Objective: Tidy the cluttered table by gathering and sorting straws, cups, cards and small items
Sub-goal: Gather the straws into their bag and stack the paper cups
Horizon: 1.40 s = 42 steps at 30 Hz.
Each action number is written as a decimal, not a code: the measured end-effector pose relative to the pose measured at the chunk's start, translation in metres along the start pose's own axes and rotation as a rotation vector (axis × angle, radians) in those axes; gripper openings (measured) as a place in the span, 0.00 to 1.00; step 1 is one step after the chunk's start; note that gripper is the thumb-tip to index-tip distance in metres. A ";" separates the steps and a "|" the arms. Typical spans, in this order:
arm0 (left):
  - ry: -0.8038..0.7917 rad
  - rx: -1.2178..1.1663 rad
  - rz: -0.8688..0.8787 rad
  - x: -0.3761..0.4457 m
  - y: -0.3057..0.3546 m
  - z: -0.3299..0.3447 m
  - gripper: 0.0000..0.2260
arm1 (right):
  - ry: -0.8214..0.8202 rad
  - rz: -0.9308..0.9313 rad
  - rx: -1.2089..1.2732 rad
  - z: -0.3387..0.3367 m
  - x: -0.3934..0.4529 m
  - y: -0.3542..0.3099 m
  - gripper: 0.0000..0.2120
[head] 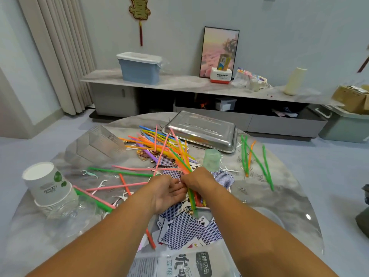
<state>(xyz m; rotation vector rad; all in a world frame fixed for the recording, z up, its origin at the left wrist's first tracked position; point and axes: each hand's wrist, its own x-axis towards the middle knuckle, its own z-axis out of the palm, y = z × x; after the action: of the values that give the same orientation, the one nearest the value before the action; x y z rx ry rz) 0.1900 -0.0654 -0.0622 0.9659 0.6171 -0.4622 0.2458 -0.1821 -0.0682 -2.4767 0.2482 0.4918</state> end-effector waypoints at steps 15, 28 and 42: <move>-0.251 0.173 0.254 -0.010 0.009 0.047 0.43 | -0.137 -0.344 0.227 -0.042 -0.067 0.021 0.05; -0.080 -0.149 0.799 -0.039 0.067 0.085 0.10 | -0.037 -0.006 1.546 -0.032 -0.076 0.032 0.27; -0.045 0.175 0.849 -0.051 0.042 0.067 0.17 | 0.052 0.115 1.343 -0.019 -0.077 0.029 0.11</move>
<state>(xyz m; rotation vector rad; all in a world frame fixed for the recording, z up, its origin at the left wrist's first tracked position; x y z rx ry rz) 0.1968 -0.0979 0.0256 1.2756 0.0861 0.2237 0.1730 -0.2120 -0.0379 -1.1638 0.5248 0.1709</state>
